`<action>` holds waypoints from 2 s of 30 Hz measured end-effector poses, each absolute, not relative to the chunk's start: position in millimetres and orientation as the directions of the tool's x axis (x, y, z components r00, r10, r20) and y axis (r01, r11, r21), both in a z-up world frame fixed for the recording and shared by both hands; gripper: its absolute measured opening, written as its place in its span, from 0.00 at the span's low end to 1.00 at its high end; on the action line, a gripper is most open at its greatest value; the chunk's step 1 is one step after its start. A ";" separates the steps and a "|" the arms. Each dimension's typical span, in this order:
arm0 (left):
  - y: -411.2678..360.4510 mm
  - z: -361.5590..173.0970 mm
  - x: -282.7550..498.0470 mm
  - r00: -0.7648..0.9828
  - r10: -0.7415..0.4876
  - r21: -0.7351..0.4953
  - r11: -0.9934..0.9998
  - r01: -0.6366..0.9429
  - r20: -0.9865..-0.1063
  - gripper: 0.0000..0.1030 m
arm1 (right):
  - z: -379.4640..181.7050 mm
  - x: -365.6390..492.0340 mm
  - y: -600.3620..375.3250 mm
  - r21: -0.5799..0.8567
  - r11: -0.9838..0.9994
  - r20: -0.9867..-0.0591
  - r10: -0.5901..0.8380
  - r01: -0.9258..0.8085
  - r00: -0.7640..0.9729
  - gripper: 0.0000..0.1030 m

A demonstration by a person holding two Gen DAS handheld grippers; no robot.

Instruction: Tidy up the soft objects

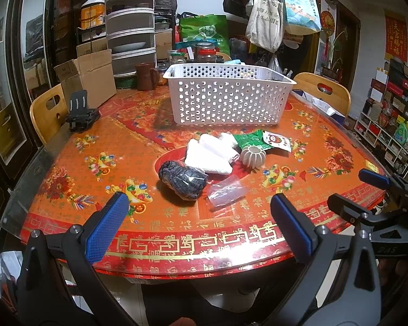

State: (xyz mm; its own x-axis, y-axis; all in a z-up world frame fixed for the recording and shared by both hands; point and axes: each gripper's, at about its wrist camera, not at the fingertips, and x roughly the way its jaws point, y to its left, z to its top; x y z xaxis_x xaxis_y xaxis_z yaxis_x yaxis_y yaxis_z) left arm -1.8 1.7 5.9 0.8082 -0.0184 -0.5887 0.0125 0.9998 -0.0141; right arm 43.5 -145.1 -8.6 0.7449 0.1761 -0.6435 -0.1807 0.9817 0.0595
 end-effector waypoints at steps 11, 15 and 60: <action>5.9 -5.2 5.7 0.797 -0.016 -0.019 1.000 0.006 -0.604 1.00 | -15.8 45.9 -140.7 0.061 0.980 -0.659 0.183 -0.190 0.730 1.00; 11.6 -8.5 10.6 0.792 -0.025 -0.032 0.999 0.007 -0.611 1.00 | -19.5 51.5 -142.4 0.061 0.984 -0.676 0.163 -0.165 0.719 1.00; 54.7 -73.8 138.7 0.647 -0.175 -0.176 0.982 0.065 -0.742 0.74 | -63.5 252.6 -165.7 0.108 0.970 -0.813 0.212 -0.217 0.542 0.86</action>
